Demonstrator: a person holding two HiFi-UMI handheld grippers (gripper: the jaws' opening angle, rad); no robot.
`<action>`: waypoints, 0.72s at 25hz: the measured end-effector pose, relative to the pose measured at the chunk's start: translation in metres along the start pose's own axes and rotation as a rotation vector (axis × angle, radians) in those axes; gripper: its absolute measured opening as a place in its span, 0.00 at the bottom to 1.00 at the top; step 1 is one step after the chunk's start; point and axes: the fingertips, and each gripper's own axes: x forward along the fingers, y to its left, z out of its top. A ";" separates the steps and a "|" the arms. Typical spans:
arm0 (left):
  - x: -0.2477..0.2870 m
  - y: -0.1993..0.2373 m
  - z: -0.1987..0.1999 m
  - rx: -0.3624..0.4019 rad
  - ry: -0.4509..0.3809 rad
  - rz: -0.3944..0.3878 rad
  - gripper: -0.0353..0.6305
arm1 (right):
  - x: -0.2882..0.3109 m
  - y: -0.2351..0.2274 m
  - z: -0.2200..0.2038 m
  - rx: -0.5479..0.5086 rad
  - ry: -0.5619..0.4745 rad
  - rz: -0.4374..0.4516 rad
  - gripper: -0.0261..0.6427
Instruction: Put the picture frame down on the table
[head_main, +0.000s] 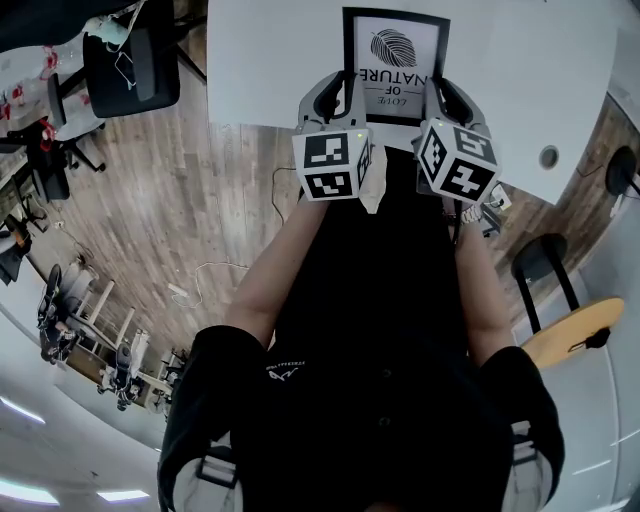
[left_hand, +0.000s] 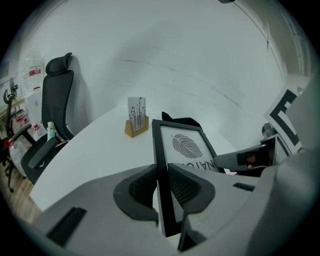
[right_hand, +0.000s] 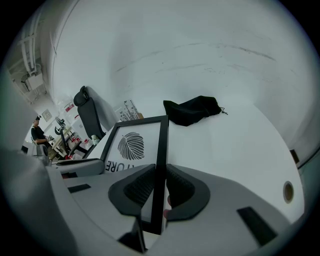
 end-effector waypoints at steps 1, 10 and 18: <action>0.003 0.000 -0.003 0.000 0.007 -0.002 0.16 | 0.002 -0.002 -0.002 0.001 0.005 -0.001 0.14; 0.030 0.002 -0.028 -0.025 0.088 -0.015 0.16 | 0.026 -0.015 -0.023 0.020 0.066 -0.007 0.14; 0.048 0.003 -0.045 -0.033 0.139 0.002 0.16 | 0.046 -0.027 -0.039 0.048 0.114 -0.010 0.14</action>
